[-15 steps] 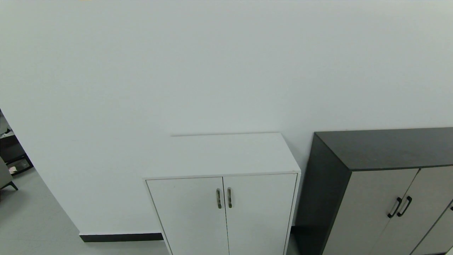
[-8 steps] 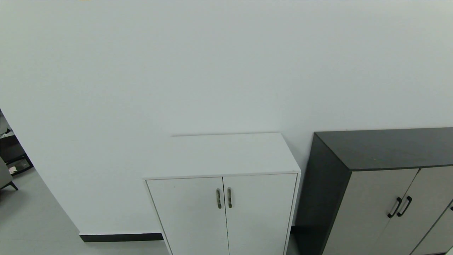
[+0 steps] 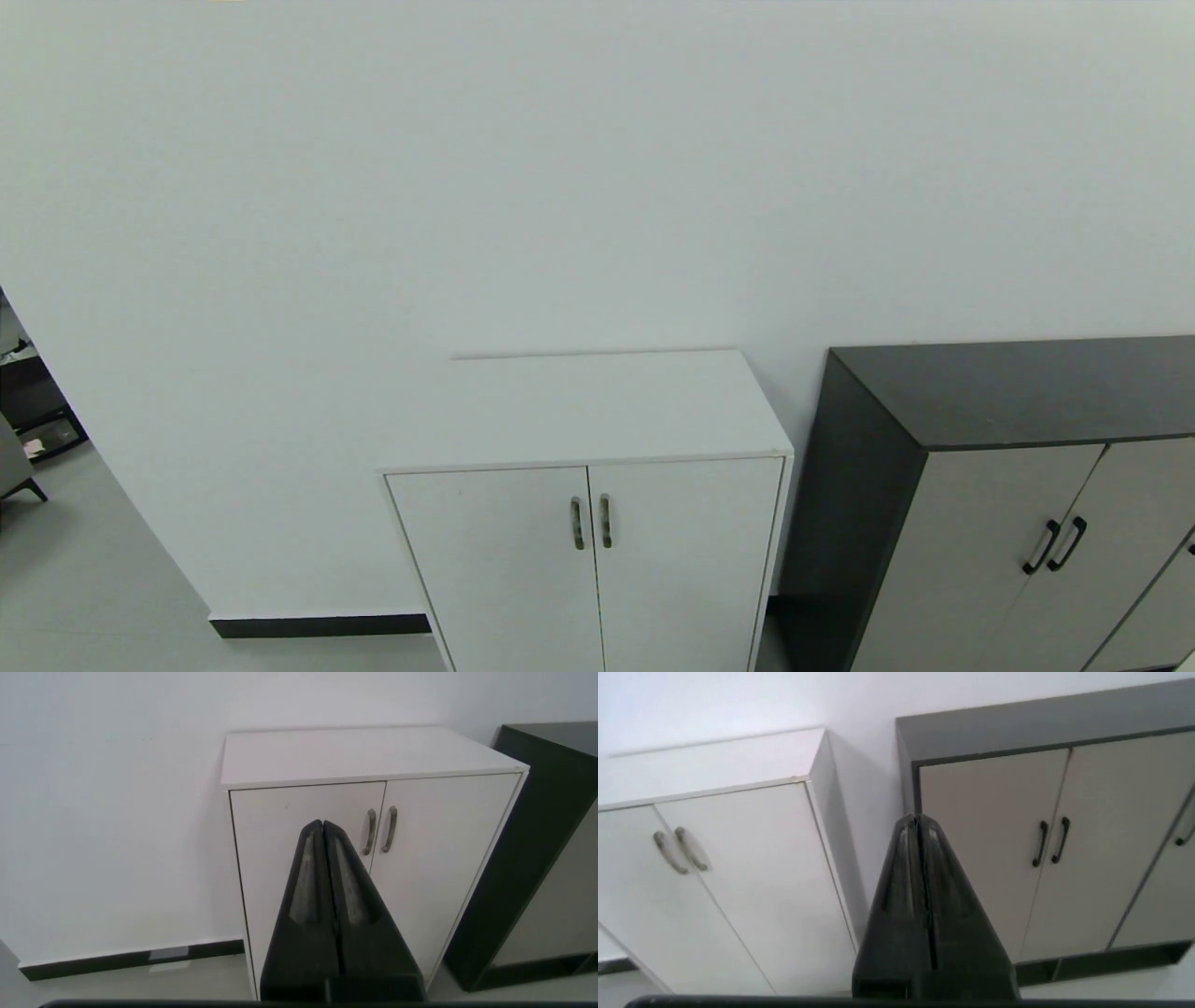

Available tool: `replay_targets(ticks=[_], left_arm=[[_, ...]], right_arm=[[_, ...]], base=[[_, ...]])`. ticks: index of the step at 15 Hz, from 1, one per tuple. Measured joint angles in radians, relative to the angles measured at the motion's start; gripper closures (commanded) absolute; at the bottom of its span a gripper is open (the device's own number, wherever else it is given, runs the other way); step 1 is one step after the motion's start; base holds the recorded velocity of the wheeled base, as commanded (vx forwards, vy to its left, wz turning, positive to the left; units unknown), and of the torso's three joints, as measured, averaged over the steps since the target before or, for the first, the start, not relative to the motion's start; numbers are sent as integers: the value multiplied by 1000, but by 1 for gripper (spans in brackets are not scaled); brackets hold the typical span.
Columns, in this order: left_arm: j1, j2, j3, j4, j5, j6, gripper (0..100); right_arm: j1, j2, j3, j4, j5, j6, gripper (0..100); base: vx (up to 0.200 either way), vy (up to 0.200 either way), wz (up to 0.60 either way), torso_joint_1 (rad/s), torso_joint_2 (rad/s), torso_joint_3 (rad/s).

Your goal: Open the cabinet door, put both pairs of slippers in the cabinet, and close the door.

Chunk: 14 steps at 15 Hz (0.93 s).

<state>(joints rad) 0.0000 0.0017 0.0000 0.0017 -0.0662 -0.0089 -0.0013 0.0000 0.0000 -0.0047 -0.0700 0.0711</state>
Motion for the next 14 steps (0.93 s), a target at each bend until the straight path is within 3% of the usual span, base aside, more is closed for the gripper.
replay_targets(ticks=[14], left_arm=[[0,0,0,0,0,0,100]], right_arm=[[-1,0,0,0,16,-31,100]], base=[[0,0,0,0,0,0]])
